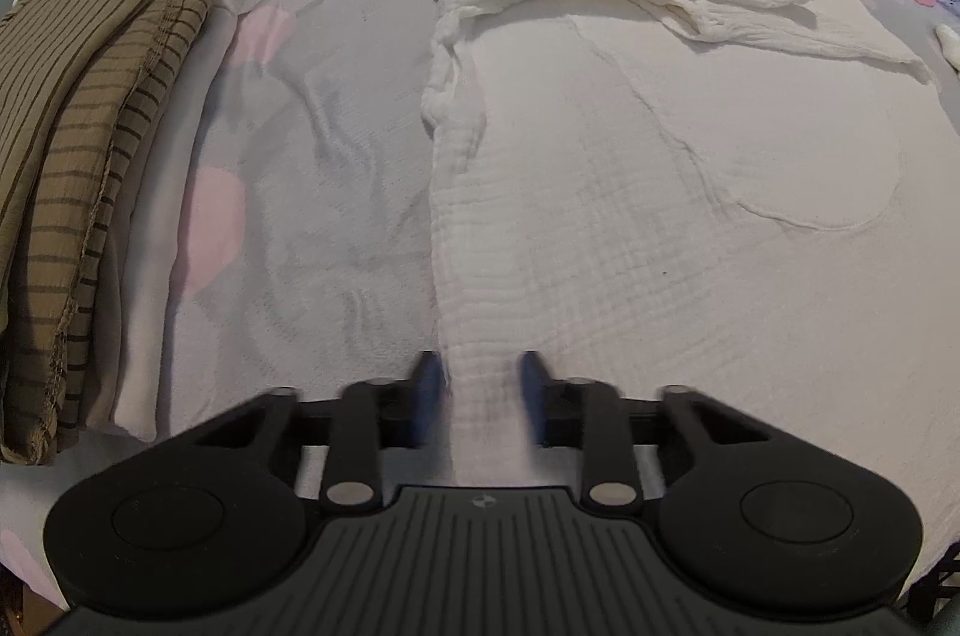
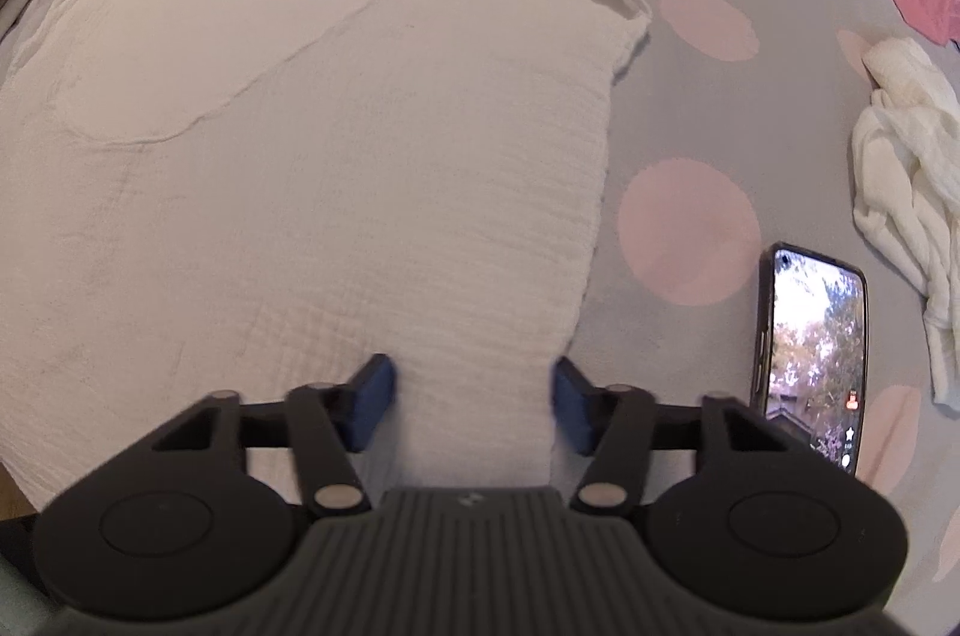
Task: Fold clothes
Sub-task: 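Grasp the shirt hem with the left gripper while the right gripper grasps the hem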
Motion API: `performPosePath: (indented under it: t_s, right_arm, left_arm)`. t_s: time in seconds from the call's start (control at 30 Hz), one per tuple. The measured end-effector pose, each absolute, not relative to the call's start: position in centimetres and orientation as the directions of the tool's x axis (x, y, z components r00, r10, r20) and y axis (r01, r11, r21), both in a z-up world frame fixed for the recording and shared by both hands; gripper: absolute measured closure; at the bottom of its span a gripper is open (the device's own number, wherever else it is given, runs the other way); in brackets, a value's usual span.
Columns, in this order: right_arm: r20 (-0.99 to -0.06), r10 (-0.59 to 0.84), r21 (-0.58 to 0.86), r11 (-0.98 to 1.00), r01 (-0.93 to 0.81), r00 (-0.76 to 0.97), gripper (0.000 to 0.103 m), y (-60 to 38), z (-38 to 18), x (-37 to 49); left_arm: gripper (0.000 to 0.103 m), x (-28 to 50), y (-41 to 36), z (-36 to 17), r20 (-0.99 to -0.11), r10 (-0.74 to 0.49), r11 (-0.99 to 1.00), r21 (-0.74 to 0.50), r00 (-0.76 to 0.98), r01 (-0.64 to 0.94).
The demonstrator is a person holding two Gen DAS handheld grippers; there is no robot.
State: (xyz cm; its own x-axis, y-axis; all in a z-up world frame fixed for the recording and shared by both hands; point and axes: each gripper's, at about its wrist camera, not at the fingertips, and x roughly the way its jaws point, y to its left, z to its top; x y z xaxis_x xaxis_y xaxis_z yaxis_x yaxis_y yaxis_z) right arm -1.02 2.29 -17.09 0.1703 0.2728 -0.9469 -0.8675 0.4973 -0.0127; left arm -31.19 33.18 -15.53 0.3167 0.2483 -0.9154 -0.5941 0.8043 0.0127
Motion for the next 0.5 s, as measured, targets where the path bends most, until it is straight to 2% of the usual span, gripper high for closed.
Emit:
performPosePath:
  t_s: [0.03, 0.07, 0.17, 0.43, 0.5]
  right_arm:
    - [-0.944, 0.285, 0.001, 0.503, -0.864, 0.165, 0.091, 2.2, -16.7, -1.0]
    - [-0.941, 0.297, 0.017, 0.512, -0.859, 0.159, 0.094, 2.2, -16.3, -0.9]
    - [-0.926, 0.337, 0.044, 0.54, -0.84, 0.168, 0.094, 1.9, -14.9, -0.5]
    - [-0.838, 0.465, 0.109, 0.656, -0.747, 0.286, 0.095, 1.2, -10.1, 2.6]
    - [-0.812, 0.48, 0.088, 0.662, -0.745, 0.331, 0.095, 1.6, -9.3, 2.8]
  left_arm:
    - [0.099, -31.2, 33.2, -15.4, -0.916, 0.238, 0.807, 0.002, 0.322, -0.591]
    - [0.099, -31.3, 33.2, -15.1, -0.913, 0.237, 0.807, -0.005, 0.332, -0.591]
    - [0.101, -31.5, 33.3, -14.2, -0.902, 0.237, 0.807, -0.024, 0.361, -0.59]
    - [0.101, -32.4, 36.5, -9.9, -0.815, 0.321, 0.745, -0.097, 0.482, -0.66]
    - [0.101, -32.4, 37.1, -8.9, -0.781, 0.358, 0.733, -0.103, 0.511, -0.672]
